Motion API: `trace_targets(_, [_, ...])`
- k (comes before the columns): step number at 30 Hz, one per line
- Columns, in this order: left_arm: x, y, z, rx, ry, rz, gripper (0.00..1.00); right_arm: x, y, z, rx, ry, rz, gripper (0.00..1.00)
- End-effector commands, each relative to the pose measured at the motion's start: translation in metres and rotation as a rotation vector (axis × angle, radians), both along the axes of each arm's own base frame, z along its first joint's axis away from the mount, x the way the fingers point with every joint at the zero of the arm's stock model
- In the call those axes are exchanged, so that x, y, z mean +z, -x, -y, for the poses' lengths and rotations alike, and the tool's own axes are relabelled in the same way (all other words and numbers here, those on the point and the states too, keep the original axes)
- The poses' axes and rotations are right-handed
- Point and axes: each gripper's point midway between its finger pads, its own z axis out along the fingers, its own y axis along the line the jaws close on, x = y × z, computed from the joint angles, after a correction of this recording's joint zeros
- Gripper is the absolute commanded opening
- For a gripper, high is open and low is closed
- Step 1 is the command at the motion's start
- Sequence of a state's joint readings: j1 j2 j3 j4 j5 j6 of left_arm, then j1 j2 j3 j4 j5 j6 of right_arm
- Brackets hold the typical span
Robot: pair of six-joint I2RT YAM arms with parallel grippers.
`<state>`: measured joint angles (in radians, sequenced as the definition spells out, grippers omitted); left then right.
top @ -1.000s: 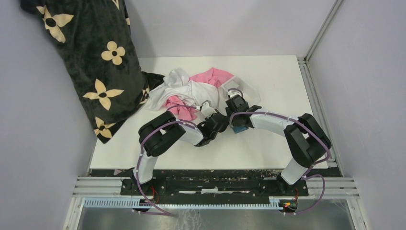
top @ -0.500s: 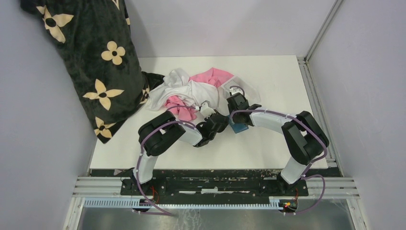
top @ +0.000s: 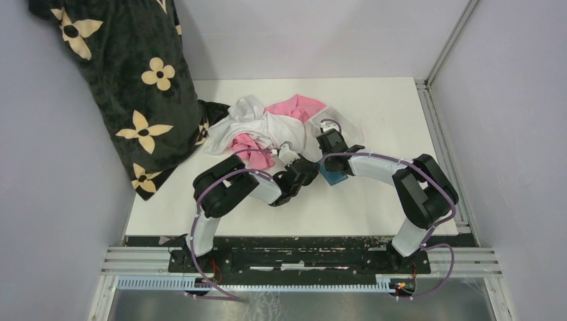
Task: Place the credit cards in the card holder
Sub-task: Open the card holder at the center of the board.
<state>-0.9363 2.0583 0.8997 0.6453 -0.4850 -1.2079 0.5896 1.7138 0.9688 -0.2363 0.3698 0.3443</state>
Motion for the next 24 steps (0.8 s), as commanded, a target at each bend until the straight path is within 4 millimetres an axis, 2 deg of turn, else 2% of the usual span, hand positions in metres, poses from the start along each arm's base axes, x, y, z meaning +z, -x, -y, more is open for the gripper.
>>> trace_targets(1, [-0.113,0.057,-0.089,-0.006,-0.412,-0.288,0.08,0.009,-0.002,0.026,-0.070,0.042,0.020,0.27])
trace_targets(10, [-0.117,0.057,-0.103,0.018,-0.421,-0.306,0.08,0.013,-0.002,0.028,-0.102,-0.117,-0.001,0.17])
trace_targets(16, [-0.118,0.056,-0.115,0.039,-0.416,-0.317,0.08,0.016,-0.001,0.027,-0.112,-0.208,-0.017,0.15])
trace_targets(24, [-0.095,0.051,-0.133,0.090,-0.433,-0.280,0.10,0.021,0.000,0.029,-0.132,-0.256,-0.028,0.14])
